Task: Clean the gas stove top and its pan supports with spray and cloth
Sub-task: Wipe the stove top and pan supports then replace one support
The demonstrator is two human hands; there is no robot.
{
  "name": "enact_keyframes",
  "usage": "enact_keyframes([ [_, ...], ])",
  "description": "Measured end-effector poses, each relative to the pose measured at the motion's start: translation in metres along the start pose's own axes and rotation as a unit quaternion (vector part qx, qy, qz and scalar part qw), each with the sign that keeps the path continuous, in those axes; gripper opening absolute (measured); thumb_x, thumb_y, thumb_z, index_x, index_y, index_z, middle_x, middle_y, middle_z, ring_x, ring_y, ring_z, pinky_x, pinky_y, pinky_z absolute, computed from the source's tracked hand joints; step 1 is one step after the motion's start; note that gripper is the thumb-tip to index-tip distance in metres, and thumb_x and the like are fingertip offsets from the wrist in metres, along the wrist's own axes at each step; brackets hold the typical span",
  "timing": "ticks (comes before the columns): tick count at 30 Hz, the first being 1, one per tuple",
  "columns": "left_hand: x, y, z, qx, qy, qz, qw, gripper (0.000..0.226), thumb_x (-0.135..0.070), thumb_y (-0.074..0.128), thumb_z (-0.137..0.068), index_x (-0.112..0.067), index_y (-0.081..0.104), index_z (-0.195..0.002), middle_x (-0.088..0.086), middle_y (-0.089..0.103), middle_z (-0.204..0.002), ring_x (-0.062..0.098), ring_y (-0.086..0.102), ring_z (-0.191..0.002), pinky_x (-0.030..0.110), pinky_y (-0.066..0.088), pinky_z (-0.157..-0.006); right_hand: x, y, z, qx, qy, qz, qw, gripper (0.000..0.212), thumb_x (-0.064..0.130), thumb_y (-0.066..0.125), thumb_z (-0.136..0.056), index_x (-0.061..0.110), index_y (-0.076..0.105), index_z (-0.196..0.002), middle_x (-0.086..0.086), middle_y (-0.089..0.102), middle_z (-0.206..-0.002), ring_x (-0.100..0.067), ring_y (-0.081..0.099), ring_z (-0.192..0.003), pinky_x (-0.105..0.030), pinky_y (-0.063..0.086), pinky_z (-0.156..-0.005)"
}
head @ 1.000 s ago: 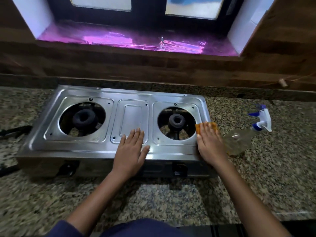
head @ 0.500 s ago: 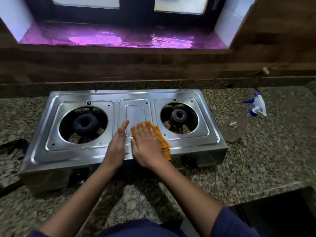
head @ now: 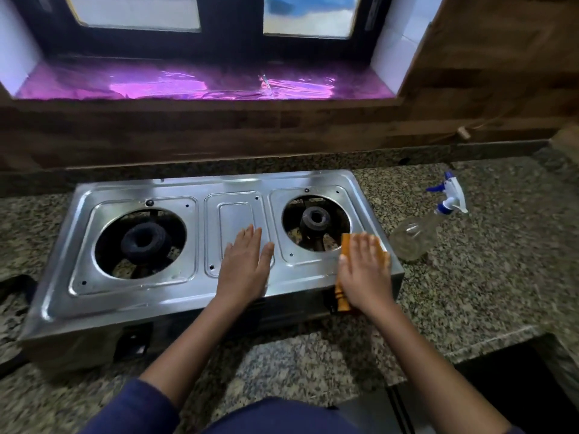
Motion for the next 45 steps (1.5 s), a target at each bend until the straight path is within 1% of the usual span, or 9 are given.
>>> enact_keyframes([
  [5, 0.005, 0.021, -0.001, 0.007, 0.0, -0.144, 0.99, 0.064, -0.047, 0.018, -0.102, -0.015, 0.004, -0.156, 0.003, -0.003, -0.163, 0.016, -0.008, -0.15, 0.038, -0.004, -0.122, -0.035, -0.009, -0.043, 0.007, -0.033, 0.008, 0.999, 0.061, 0.044, 0.014, -0.103, 0.02, -0.006, -0.156, 0.002, -0.011, -0.163, -0.013, -0.014, -0.149, -0.042, -0.011, -0.117],
  [9, 0.008, 0.022, -0.003, 0.001, 0.003, -0.171, 0.985, 0.079, -0.057, 0.0, -0.088, -0.016, 0.005, -0.155, 0.002, -0.001, -0.163, 0.016, -0.005, -0.15, 0.038, -0.003, -0.12, -0.037, -0.016, -0.076, -0.006, -0.047, -0.003, 0.999, 0.061, 0.044, 0.015, -0.103, 0.019, -0.003, -0.156, 0.002, -0.009, -0.164, -0.013, -0.011, -0.15, -0.044, -0.002, -0.12],
  [16, 0.008, 0.022, -0.004, 0.0, -0.006, -0.19, 0.982, 0.081, -0.059, -0.004, -0.085, -0.019, 0.005, -0.156, -0.003, -0.003, -0.162, 0.012, -0.007, -0.149, 0.032, -0.007, -0.118, -0.017, -0.026, -0.159, -0.02, -0.11, 0.025, 0.993, 0.061, 0.044, 0.015, -0.103, 0.018, 0.003, -0.156, 0.0, -0.002, -0.165, -0.014, -0.004, -0.151, -0.044, 0.003, -0.122],
  [24, 0.01, 0.022, -0.003, -0.01, -0.003, -0.186, 0.982, 0.071, -0.057, 0.006, -0.093, -0.022, 0.006, -0.155, -0.006, -0.001, -0.162, 0.01, -0.004, -0.149, 0.034, -0.001, -0.122, 0.022, -0.036, -0.245, -0.026, -0.141, 0.02, 0.989, 0.061, 0.045, 0.015, -0.102, 0.017, 0.01, -0.156, 0.0, 0.005, -0.165, -0.016, 0.002, -0.151, -0.046, 0.003, -0.121],
  [29, 0.012, 0.024, -0.004, -0.028, 0.001, -0.185, 0.982, 0.066, -0.054, 0.016, -0.097, -0.021, 0.012, -0.155, -0.005, 0.003, -0.162, 0.01, -0.002, -0.15, 0.034, 0.0, -0.121, 0.076, -0.03, -0.259, -0.035, -0.242, 0.0, 0.97, 0.054, 0.041, 0.022, -0.103, 0.016, 0.031, -0.151, -0.003, 0.03, -0.158, -0.019, 0.019, -0.148, -0.045, 0.013, -0.118],
  [33, 0.011, 0.024, -0.005, -0.031, -0.002, -0.18, 0.983, 0.065, -0.053, 0.018, -0.098, -0.023, 0.009, -0.155, -0.006, 0.0, -0.162, 0.005, -0.006, -0.149, 0.035, 0.002, -0.121, 0.152, -0.016, -0.243, -0.02, -0.325, -0.005, 0.946, 0.053, 0.041, 0.025, -0.102, 0.017, 0.035, -0.149, -0.005, 0.038, -0.154, -0.021, 0.026, -0.146, -0.042, 0.02, -0.115],
  [39, 0.008, 0.021, -0.003, -0.038, -0.005, -0.168, 0.985, 0.064, -0.053, 0.025, -0.098, -0.026, 0.012, -0.155, -0.009, 0.005, -0.162, 0.002, -0.003, -0.148, 0.033, 0.005, -0.121, 0.231, 0.007, -0.196, 0.005, -0.393, -0.02, 0.919, 0.059, 0.043, 0.023, -0.102, 0.017, 0.019, -0.155, -0.003, 0.023, -0.161, -0.019, 0.015, -0.149, -0.046, 0.008, -0.119],
  [43, 0.007, 0.02, -0.003, -0.036, -0.007, -0.173, 0.984, 0.064, -0.054, 0.024, -0.098, -0.028, 0.01, -0.155, -0.012, 0.002, -0.162, 0.001, -0.004, -0.148, 0.033, 0.005, -0.121, 0.225, 0.007, -0.201, 0.021, -0.406, -0.006, 0.914, 0.064, 0.048, 0.021, -0.101, 0.02, 0.006, -0.156, -0.002, 0.009, -0.164, -0.018, 0.0, -0.151, -0.051, -0.007, -0.119],
  [45, 0.007, 0.02, -0.003, -0.032, -0.008, -0.172, 0.984, 0.065, -0.055, 0.022, -0.097, -0.029, 0.009, -0.155, -0.013, 0.001, -0.162, 0.0, -0.006, -0.148, 0.032, 0.004, -0.121, 0.208, 0.004, -0.209, 0.015, -0.371, 0.002, 0.929, 0.067, 0.052, 0.02, -0.1, 0.021, -0.001, -0.156, -0.003, 0.001, -0.165, -0.019, -0.008, -0.151, -0.057, -0.017, -0.114],
])
Point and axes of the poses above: each hand's wrist, its own z-axis away from the middle knuckle, its own y-axis out of the palm, x = y × z, the point moved 4 cm from there along -z, towards the middle knuckle
